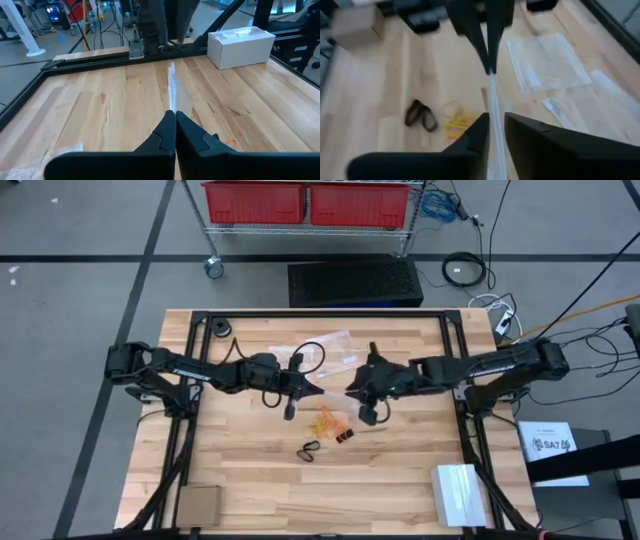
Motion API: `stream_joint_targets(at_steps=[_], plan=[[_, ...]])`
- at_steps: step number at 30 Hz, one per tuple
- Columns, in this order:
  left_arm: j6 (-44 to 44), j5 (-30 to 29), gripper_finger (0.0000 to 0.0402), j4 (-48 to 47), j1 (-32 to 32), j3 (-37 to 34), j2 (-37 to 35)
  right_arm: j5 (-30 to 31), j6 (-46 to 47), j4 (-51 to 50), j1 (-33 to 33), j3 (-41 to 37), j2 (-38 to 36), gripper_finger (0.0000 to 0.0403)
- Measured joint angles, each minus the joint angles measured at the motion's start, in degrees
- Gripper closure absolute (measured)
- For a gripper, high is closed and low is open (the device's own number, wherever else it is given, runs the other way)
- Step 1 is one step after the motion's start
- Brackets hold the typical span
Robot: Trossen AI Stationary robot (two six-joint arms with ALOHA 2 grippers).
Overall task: Sort rubber bands
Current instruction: Open the right transparent zip lock bag
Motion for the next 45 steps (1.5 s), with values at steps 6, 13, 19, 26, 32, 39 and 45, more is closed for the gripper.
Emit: stream_joint_targets(at_steps=[6,13,19,26,32,39,45], plan=[[0.0,0.0,0.0400,0.0,0.0,0.0,0.0,2.9,-1.6,0.3,0.0,0.0,6.2,0.0397],[0.0,0.1,0.0400,0.0,0.0,0.0,0.0,2.9,-1.6,1.3,0.0,0.0,7.7,0.0402],[-0.1,0.3,0.0400,-0.7,0.0,0.0,0.0,4.6,-2.0,0.8,0.7,3.0,6.4,0.0402],[-0.1,0.3,0.0400,-1.0,0.0,0.0,0.0,4.2,-2.4,-1.9,0.9,4.2,6.9,0.0403],[-0.1,0.3,0.0400,-1.0,0.0,0.0,0.0,4.2,-1.8,-2.2,0.9,4.2,6.9,0.0403],[-0.1,0.3,0.0400,-0.9,0.0,0.0,0.0,3.4,-1.7,-2.7,0.9,4.2,7.0,0.0403],[-0.1,0.3,0.0400,-0.9,0.0,0.0,0.0,2.7,-1.8,-2.8,0.9,4.2,8.8,0.0403]])
